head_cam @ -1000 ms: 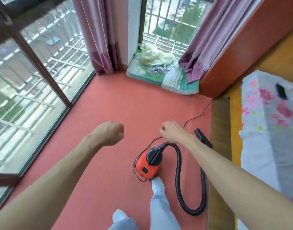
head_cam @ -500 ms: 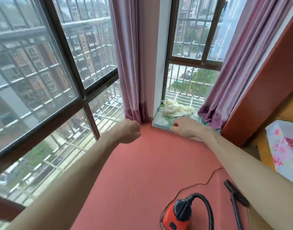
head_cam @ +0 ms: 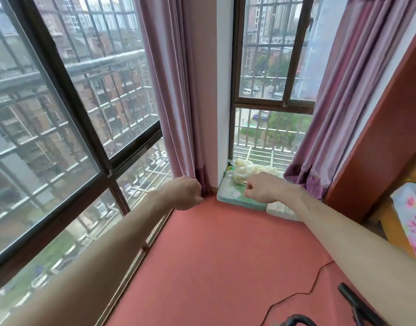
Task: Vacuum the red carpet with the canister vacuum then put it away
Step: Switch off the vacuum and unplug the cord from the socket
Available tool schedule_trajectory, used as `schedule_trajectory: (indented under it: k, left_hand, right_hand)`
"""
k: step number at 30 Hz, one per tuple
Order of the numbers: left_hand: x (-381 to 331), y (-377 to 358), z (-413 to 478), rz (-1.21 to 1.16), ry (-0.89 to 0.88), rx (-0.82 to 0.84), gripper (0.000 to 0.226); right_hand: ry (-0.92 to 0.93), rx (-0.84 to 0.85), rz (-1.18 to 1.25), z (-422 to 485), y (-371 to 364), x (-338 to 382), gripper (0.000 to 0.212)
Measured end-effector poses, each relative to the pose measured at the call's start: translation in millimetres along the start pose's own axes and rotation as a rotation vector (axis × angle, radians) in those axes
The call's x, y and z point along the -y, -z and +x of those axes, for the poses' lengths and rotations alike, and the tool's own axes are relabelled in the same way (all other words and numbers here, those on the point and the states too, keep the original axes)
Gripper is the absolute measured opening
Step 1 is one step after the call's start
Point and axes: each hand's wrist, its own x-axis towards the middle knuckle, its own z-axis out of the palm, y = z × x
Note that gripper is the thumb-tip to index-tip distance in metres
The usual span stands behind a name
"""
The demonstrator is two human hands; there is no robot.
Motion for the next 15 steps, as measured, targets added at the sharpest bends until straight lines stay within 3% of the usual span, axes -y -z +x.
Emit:
schedule_trajectory:
  k: [7, 15]
  left_hand:
    - [49.7, 51.1, 99.3, 0.007, 0.0, -0.064, 0.025]
    - [73.3, 89.4, 218.0, -0.043, -0.169, -0.053, 0.025]
  right_hand:
    - [-0.015, -0.047, -0.022, 84.7, 44.0, -25.6, 0.034]
    - [-0.143, -0.048, -0.034, 172.7, 75.4, -58.7, 0.038]
